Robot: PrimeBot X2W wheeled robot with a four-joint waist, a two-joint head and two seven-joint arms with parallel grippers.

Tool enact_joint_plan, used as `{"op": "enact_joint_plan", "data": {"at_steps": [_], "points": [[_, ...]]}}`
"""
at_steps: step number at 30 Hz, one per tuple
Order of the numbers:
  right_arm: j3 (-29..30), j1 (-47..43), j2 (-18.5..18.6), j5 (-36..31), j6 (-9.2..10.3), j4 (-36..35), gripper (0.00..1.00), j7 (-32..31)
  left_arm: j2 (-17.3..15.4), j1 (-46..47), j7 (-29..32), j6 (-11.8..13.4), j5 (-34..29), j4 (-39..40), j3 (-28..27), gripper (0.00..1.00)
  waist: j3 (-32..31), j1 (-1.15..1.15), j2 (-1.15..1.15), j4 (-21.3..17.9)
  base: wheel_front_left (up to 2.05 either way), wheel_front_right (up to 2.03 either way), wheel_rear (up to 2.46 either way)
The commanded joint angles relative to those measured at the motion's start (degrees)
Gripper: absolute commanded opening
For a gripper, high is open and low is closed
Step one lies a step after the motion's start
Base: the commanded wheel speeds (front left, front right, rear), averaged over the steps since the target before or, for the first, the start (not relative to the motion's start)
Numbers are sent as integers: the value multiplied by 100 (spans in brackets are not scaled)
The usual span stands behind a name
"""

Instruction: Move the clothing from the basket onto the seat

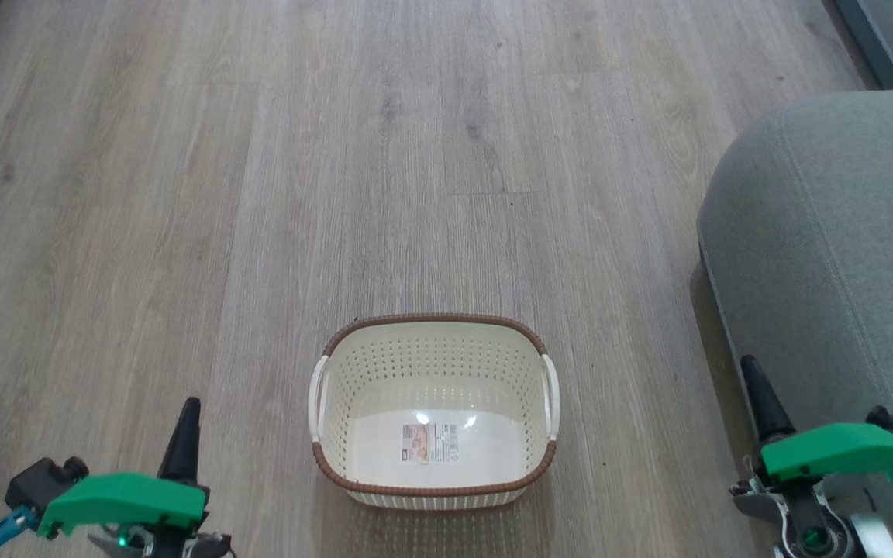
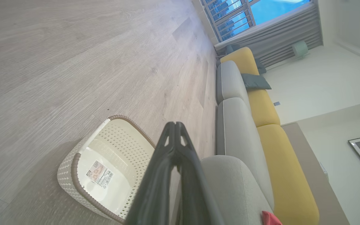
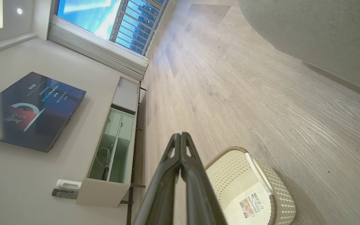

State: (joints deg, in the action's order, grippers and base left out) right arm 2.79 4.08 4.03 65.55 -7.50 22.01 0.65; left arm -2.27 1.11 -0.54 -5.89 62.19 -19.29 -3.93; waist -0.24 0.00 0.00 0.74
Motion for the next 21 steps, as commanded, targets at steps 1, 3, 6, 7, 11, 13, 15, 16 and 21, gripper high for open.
{"op": "enact_joint_plan", "data": {"at_steps": [1, 3, 6, 7, 11, 13, 15, 16, 21], "points": [[-41, 225, 14, 138, 0, -247, 0, -33, -48, 337, 26, -40, 151, 232, -163, 0, 1, 0, 0, -1, 0, 0, 0], [-20, 224, 8, 260, 0, -274, 0, -66, -49, 345, 59, -46, 289, 246, -168, 0, 3, 0, 0, -5, 0, 0, 0], [10, 223, -2, 444, 0, -314, 0, -116, -50, 358, 108, -55, 496, 267, -175, 0, 6, 0, 0, -10, 0, 0, 0], [20, 223, -5, 505, 0, -327, 0, -132, -50, 362, 125, -57, 565, 274, -177, 0, 7, 0, 0, -12, 0, 0, 0], [60, 221, -17, 748, 0, -380, 0, -198, -51, 379, 190, -69, 839, 302, -187, 0, 11, 0, 0, -19, 0, 0, 0], [80, 221, -23, 870, 0, -407, 0, -231, -52, 387, 223, -75, 977, 316, -191, 0, 13, 0, 0, -23, 0, 0, 0], [100, 220, -30, 992, 1, -434, 0, -264, -53, 395, 256, -80, 1115, 330, -196, 0, 15, 0, 0, -26, 0, 0, 0], [110, 220, -33, 1054, 1, -447, 0, -281, -53, 399, 272, -83, 1184, 337, -198, 0, 16, 0, 0, -28, 0, 0, 0], [161, 218, -48, 1360, 1, -514, 0, -364, -54, 420, 355, -98, 1529, 372, -210, 0, 21, 0, 0, -37, 0, 0, 0]]}}
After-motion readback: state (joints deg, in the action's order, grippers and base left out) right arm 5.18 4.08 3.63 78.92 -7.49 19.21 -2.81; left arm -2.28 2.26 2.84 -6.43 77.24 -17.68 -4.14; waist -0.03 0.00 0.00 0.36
